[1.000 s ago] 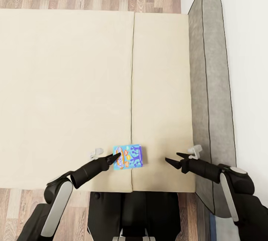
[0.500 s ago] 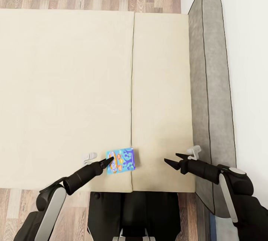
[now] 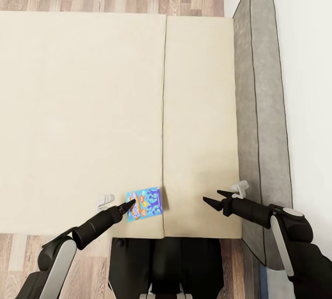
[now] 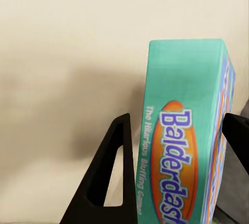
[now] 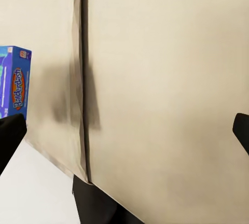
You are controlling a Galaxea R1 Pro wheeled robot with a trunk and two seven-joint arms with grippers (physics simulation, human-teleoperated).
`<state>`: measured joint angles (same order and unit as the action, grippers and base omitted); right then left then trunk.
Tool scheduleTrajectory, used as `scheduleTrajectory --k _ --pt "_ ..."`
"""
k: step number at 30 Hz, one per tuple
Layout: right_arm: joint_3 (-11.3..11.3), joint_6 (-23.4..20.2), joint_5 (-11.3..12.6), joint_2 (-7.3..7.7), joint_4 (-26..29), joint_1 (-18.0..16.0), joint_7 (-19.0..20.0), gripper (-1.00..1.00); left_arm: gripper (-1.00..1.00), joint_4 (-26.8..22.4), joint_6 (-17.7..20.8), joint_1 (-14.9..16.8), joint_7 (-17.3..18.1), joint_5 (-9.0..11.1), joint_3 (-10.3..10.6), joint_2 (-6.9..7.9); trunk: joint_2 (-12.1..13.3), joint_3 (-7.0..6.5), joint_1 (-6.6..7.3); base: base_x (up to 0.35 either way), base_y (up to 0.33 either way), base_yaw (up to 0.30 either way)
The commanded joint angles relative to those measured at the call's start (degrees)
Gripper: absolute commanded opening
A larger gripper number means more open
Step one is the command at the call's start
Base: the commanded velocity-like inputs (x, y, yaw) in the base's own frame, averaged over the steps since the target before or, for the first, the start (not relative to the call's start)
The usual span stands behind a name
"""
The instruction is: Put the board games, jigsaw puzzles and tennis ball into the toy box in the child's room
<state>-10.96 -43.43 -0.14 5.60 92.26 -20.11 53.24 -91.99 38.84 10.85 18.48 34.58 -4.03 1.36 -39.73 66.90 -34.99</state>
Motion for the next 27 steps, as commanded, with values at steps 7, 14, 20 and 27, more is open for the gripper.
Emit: scheduleTrajectory --k 7,14,20,27 --pt "1.3 -0.3 -0.1 -0.06 0.0 0.0 0.1 1.0 -1.0 0.0 0.2 -0.2 0.3 0.4 -0.1 -0.08 2.8 -1.23 1.52 0.0 0.0 0.0" --pt "2.3 -0.2 0.0 -0.12 -0.1 0.0 -0.3 1.0 -1.0 0.0 0.1 -0.2 0.4 0.4 0.0 -0.11 5.6 -2.49 3.06 0.0 0.0 0.0" --pt "2.7 -0.2 0.0 -0.14 -0.2 0.0 -0.5 1.0 -1.0 0.0 0.1 -0.2 0.5 0.4 0.0 -0.12 8.0 -3.57 4.38 0.0 0.0 0.0" --pt "3.0 -0.2 0.0 -0.25 -0.2 0.0 -0.5 1.0 -1.0 0.0 0.1 -0.3 0.5 0.4 0.0 -0.15 10.8 -4.82 5.91 0.0 0.0 0.0"
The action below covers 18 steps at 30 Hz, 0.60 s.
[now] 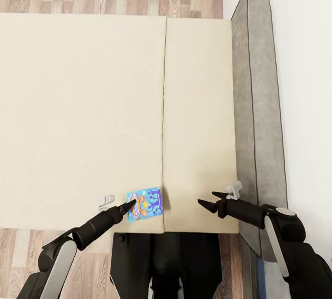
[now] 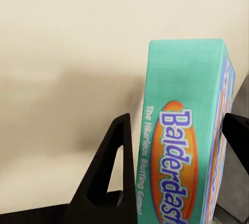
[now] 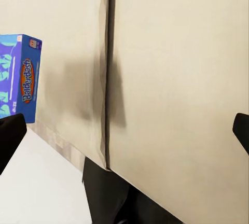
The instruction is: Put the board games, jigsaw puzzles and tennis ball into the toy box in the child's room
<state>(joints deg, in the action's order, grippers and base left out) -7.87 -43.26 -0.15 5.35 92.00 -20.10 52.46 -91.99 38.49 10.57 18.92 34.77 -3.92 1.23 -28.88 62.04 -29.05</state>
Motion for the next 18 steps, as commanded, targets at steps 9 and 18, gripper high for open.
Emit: scheduleTrajectory --k 9,18 --pt "0.1 -0.5 0.0 -0.06 0.0 0.0 0.3 1.0 -1.0 0.0 0.4 -0.1 0.1 0.3 0.1 -0.27 3.6 -1.58 1.95 0.0 0.0 0.0" --pt "0.1 -0.5 0.0 -0.07 0.1 0.0 0.4 1.0 -1.0 0.1 0.3 -1.0 0.1 0.3 0.2 -0.39 6.0 -2.66 3.27 0.0 0.0 0.0"
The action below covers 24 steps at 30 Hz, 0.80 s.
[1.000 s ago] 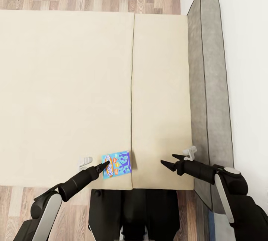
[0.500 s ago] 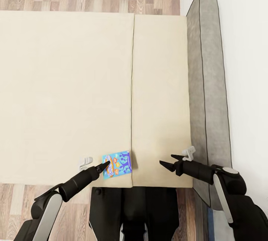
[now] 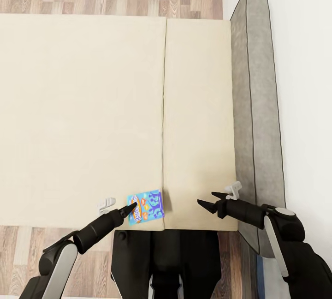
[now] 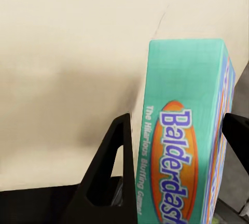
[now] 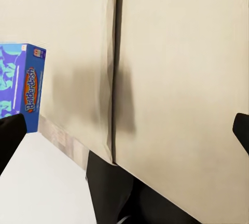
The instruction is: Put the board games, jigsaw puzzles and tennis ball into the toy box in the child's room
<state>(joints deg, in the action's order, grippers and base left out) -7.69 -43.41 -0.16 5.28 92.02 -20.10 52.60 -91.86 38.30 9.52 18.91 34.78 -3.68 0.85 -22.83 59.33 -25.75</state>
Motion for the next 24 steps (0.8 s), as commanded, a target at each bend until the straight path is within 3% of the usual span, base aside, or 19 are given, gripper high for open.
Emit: scheduleTrajectory --k 1,24 --pt "-0.1 -0.4 0.0 -0.01 0.0 0.0 0.2 1.0 -1.0 0.0 0.5 0.0 0.1 0.3 -0.1 -0.01 -0.1 0.05 -0.04 0.0 0.0 0.0" --pt "0.1 -0.4 0.0 -0.01 0.0 0.0 0.2 1.0 -1.0 -0.1 0.5 -0.5 0.8 0.4 1.4 -0.75 -0.1 -0.08 -0.04 0.0 0.0 0.0"
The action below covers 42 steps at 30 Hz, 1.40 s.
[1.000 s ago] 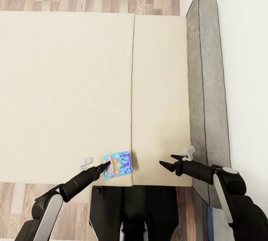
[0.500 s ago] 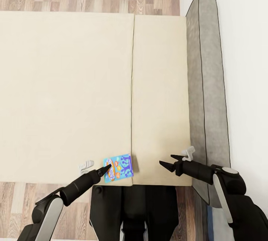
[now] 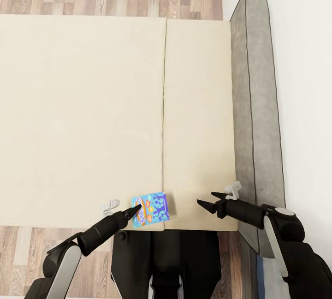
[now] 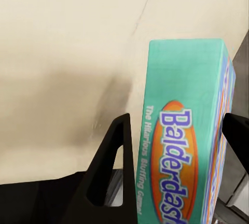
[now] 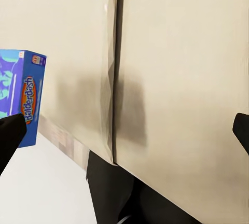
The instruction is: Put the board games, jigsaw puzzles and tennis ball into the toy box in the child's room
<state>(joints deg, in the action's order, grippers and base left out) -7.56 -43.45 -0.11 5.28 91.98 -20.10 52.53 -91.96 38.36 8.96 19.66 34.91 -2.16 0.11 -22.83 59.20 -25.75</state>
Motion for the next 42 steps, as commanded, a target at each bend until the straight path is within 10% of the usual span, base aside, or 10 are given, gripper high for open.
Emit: scheduleTrajectory --k 1,21,42 --pt "0.0 -0.4 0.0 -0.01 0.0 0.0 0.2 1.0 -1.0 0.0 0.4 0.0 0.3 0.2 -0.1 -0.01 -0.1 0.0 -0.04 0.0 0.0 0.0" --pt "1.4 -0.4 -0.1 -0.01 0.0 0.0 0.2 1.0 -1.0 -0.1 0.2 -0.2 9.2 0.2 -0.5 0.62 -0.1 -1.68 -0.04 0.0 0.0 0.0" --pt "1.6 -0.3 -0.2 -0.01 0.0 0.0 0.1 1.0 -1.0 -0.1 0.2 -0.3 10.4 0.2 -1.9 0.8 -0.1 -3.66 -0.04 0.0 0.0 0.0"
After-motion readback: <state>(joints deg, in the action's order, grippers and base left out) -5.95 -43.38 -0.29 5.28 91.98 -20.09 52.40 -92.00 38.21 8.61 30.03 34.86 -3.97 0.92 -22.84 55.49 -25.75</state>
